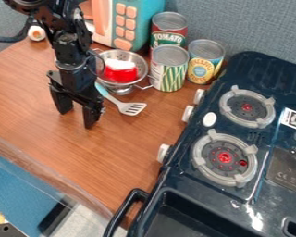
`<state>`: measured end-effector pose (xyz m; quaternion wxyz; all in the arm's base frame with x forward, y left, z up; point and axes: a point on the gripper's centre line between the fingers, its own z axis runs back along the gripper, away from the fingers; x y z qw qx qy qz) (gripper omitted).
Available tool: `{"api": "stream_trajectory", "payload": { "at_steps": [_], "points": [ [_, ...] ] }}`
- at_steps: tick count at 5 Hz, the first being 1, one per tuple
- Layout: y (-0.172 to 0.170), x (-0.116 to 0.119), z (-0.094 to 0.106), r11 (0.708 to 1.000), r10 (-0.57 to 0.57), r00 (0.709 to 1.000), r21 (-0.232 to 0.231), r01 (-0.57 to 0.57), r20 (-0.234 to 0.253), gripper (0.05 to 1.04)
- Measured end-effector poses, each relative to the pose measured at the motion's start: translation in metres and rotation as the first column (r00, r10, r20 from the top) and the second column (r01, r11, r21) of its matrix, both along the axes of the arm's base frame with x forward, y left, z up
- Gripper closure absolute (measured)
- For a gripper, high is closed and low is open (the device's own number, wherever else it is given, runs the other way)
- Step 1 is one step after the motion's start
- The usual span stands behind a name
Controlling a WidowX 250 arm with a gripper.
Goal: Move the pink cup to the middle bottom of the table
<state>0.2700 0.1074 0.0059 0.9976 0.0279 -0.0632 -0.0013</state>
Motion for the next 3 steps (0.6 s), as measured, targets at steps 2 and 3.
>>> {"api": "stream_trajectory", "payload": {
  "at_steps": [2,3],
  "points": [
    [-0.009,-0.008,0.009,0.999,-0.012,1.000,-0.053,0.012,0.011,0.084],
    [-0.018,-0.006,0.035,0.992,0.001,0.998,-0.125,0.006,0.058,0.084]
  ]
}}
